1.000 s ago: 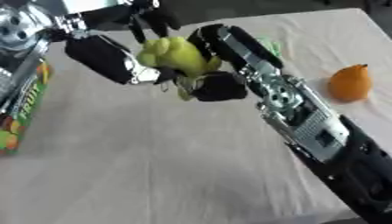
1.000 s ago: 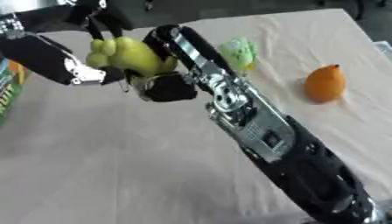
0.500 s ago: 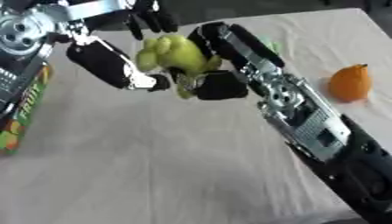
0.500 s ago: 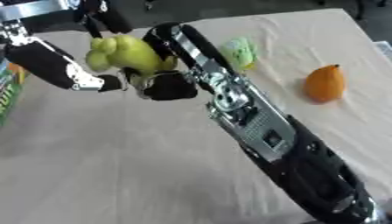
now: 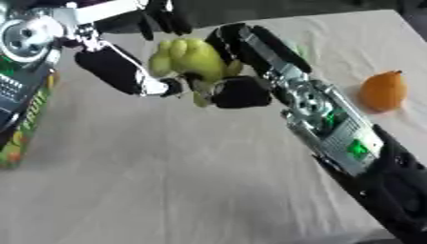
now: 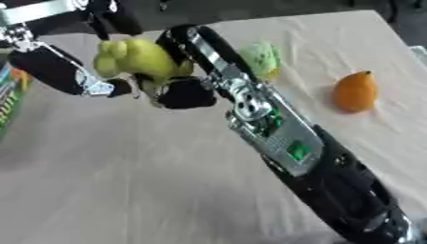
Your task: Pick up the objects with one hand, pass them to the other hand, and then place them into the box on the other side of the table.
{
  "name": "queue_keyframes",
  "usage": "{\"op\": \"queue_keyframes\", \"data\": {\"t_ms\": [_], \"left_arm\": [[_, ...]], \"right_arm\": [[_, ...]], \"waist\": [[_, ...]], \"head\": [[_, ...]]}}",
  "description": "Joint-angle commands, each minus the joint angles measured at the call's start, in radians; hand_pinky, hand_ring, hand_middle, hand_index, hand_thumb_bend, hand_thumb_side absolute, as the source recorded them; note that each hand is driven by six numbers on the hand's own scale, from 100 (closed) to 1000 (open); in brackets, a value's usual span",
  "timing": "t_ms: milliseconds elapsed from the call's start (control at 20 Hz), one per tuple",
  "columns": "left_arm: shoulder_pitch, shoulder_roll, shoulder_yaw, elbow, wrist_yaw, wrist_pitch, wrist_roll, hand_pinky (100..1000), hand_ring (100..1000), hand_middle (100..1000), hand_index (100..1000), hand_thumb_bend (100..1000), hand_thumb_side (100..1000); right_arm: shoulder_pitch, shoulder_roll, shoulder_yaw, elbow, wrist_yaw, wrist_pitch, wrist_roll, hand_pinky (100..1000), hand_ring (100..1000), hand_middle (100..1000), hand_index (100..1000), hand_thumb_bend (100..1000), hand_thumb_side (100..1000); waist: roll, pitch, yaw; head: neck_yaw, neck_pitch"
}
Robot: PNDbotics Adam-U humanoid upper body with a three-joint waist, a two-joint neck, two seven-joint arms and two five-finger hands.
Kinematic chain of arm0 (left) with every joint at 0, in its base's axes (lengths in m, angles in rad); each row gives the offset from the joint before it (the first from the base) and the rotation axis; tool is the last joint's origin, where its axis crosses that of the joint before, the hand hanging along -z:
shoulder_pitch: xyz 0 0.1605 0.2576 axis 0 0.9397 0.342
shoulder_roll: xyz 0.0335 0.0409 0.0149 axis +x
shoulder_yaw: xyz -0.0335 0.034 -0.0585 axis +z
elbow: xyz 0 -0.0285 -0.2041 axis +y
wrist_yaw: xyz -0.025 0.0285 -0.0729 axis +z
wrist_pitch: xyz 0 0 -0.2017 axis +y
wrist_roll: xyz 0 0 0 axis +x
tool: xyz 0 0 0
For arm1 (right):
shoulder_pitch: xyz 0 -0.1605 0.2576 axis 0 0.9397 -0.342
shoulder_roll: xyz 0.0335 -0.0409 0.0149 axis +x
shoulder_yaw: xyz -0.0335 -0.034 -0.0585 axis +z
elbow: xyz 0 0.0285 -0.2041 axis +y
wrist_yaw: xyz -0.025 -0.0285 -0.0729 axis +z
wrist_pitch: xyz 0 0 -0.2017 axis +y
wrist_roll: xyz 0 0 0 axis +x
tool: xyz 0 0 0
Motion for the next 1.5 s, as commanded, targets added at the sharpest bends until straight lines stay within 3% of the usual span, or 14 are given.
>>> {"op": "queue_keyframes", "data": {"t_ms": [50,250,900,1500], "left_arm": [[-0.017,-0.001,0.003,-0.002,-0.018,0.004,0.026,680,759,665,766,439,140],[-0.017,-0.008,-0.001,0.002,-0.014,0.010,0.042,670,749,648,742,382,169],[-0.019,-0.034,-0.008,0.026,-0.045,-0.002,0.047,663,737,642,742,398,147],[-0.019,-0.053,-0.015,0.044,-0.043,-0.006,0.087,605,649,538,632,171,207]], "right_arm": [[-0.018,0.001,-0.005,-0.022,-0.005,-0.005,0.000,664,482,365,546,243,100],[-0.020,0.001,-0.003,-0.022,-0.004,-0.004,0.005,663,482,365,545,247,100],[-0.022,-0.005,0.000,-0.022,-0.015,-0.027,0.023,661,480,364,544,255,100],[-0.026,-0.003,0.002,-0.022,-0.017,-0.034,0.041,659,479,363,543,259,100]], "waist": [[-0.002,-0.021,0.000],[-0.002,-0.021,0.000],[-0.004,-0.021,0.001],[-0.004,-0.021,-0.002]], "head": [[0.005,-0.017],[0.006,-0.017],[0.005,-0.017],[0.004,-0.015]]}}
